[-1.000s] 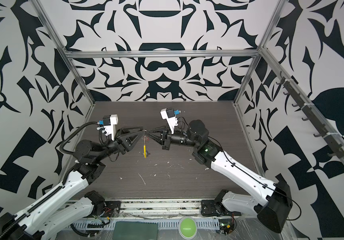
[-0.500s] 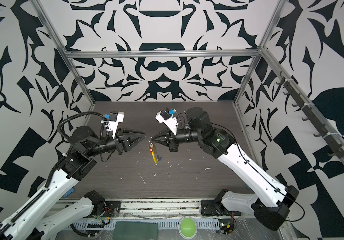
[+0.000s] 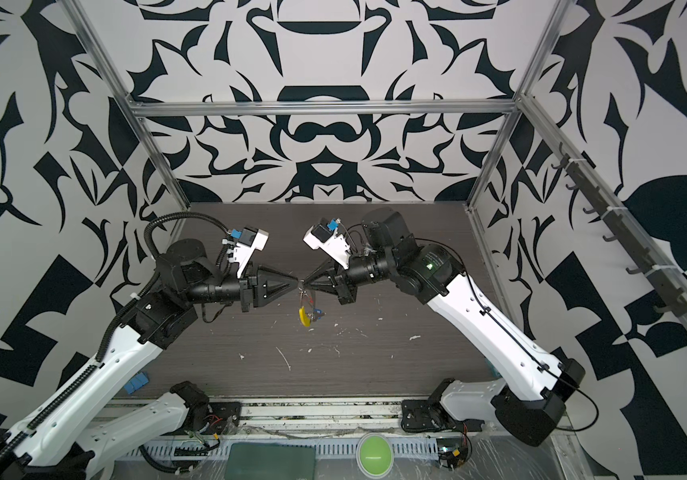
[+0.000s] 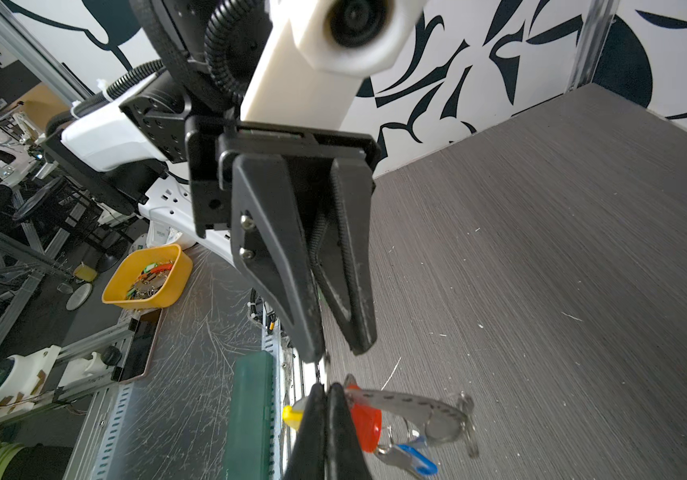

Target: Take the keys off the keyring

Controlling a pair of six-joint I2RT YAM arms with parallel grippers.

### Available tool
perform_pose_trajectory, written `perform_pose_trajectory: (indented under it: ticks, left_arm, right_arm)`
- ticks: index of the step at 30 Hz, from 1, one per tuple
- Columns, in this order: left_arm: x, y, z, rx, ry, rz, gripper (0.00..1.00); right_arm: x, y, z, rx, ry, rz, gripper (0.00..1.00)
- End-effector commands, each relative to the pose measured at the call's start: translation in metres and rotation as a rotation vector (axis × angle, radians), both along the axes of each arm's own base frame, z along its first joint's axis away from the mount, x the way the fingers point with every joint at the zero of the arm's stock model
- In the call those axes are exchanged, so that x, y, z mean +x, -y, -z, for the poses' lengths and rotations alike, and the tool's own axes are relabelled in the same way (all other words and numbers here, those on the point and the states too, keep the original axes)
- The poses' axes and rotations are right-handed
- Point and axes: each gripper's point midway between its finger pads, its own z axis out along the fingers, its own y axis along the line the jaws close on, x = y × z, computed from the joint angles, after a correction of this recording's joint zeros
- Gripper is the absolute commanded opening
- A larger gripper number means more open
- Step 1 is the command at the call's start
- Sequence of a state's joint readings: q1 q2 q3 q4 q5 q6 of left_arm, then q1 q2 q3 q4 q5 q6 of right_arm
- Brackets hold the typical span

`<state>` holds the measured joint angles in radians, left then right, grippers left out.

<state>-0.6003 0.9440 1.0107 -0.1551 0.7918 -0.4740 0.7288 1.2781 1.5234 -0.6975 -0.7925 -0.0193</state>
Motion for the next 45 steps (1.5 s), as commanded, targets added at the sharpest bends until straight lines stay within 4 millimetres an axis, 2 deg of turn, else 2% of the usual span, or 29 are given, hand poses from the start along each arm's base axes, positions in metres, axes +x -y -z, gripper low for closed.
perform_pose_trajectory:
  ticks: [1,8,17,22,24,26,30,33,37,45]
  left_arm:
    - [-0.008,0.0,-0.009,-0.007,0.027,0.044,0.24]
    - [-0.015,0.005,-0.009,-0.013,0.02,0.1,0.22]
    - [-0.019,0.005,-0.01,-0.027,0.028,0.111,0.07]
    - [-0.014,0.005,-0.014,-0.064,0.04,0.074,0.0]
    - [-0.01,0.004,-0.016,-0.087,0.055,0.046,0.0]
    - [-0.007,0.001,-0.018,-0.111,0.072,0.013,0.0]
    - [-0.004,-0.004,-0.023,-0.159,0.113,-0.036,0.0]
    - [-0.003,-0.007,-0.029,-0.194,0.141,-0.066,0.0]
    - [-0.003,-0.011,-0.036,-0.243,0.169,-0.091,0.0]
    - [0.002,-0.014,-0.041,-0.286,0.181,-0.126,0.0]
  right_arm:
    - [-0.005,0.0,-0.021,0.044,0.053,-0.029,0.0]
    - [-0.002,-0.002,-0.018,0.034,0.046,-0.027,0.0]
    - [0.0,-0.003,-0.019,0.034,0.049,-0.021,0.0]
    - [0.001,-0.004,-0.024,0.066,0.048,-0.01,0.0]
    - [0.002,-0.003,-0.029,0.094,0.06,0.006,0.11]
    - [0.001,-0.001,-0.038,0.142,0.084,0.028,0.28]
    - [0.005,0.009,-0.057,0.27,0.124,0.123,0.44]
    - [0.012,0.013,-0.063,0.363,0.112,0.2,0.45]
    - [0.024,0.013,-0.06,0.472,0.044,0.267,0.45]
    - [0.023,0.003,-0.06,0.603,-0.056,0.202,0.44]
